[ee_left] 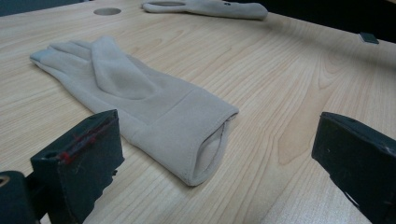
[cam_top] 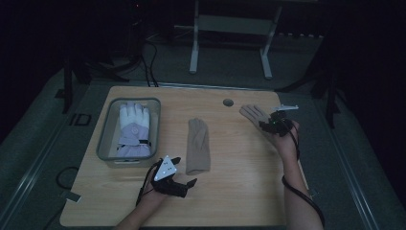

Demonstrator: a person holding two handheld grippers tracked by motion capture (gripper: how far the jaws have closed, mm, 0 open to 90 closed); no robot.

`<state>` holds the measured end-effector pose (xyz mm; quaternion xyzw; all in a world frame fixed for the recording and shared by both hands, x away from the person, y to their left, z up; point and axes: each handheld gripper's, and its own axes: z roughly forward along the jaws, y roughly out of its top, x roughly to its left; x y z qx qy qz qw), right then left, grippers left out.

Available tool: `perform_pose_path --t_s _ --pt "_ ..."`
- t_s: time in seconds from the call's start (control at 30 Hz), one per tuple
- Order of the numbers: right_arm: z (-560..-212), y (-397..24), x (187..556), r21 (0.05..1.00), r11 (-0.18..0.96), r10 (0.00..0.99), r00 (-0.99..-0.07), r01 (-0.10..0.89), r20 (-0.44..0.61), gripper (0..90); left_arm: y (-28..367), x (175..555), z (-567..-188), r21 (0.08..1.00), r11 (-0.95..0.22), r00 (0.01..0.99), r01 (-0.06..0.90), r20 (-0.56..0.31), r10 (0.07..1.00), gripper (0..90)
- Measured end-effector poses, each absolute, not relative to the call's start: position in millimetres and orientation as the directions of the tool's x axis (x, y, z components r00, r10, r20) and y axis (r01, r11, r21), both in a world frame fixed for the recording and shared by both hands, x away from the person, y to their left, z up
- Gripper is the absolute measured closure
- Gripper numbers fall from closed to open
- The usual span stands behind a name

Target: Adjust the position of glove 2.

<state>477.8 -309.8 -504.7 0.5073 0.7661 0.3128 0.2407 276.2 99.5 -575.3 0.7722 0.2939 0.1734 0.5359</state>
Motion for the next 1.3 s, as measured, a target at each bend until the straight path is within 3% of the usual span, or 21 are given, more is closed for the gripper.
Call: perform_pose_path --t_s 0.23,0.47,0.53,0.7,0.77,0.93,1.07,1.2,1.3 --pt "-522 -325 499 0.690 0.282 0.944 -0.320 0.666 -0.077 41.3 100 276 -575 0.931 -0.247 0.765 0.268 -0.050 0.642 2.0" --pt "-539 -332 513 0.667 0.251 0.953 -0.298 0.701 -0.046 40.3 100 276 -575 0.931 -0.249 0.761 0.267 -0.046 0.647 2.0" --pt "-545 -334 515 0.669 0.227 0.960 -0.280 0.707 -0.030 44.9 100 276 -575 0.930 -0.247 0.761 0.271 -0.049 0.647 2.0" --pt "-545 -326 511 0.677 0.260 0.949 -0.310 0.689 -0.049 71.9 100 276 -575 0.931 -0.247 0.763 0.267 -0.048 0.645 2.0" --pt "-542 -320 511 0.650 0.265 0.953 -0.297 0.712 -0.064 78.1 100 276 -575 0.932 -0.248 0.763 0.265 -0.045 0.645 2.0" --pt "-537 -311 505 0.627 0.215 0.961 -0.275 0.749 0.000 80.1 100 275 -575 0.931 -0.250 0.764 0.265 -0.044 0.644 2.0" --pt "-528 -301 491 0.663 0.179 0.962 -0.270 0.727 0.036 80.8 100 275 -575 0.931 -0.248 0.763 0.267 -0.047 0.645 2.0" --pt "-515 -291 472 0.710 0.084 0.954 -0.262 0.699 0.145 80.8 99 275 -575 0.931 -0.253 0.762 0.264 -0.041 0.646 2.0" --pt "-512 -288 467 0.720 0.074 0.951 -0.265 0.690 0.156 80.7 99 275 -575 0.930 -0.255 0.762 0.264 -0.039 0.646 2.0"
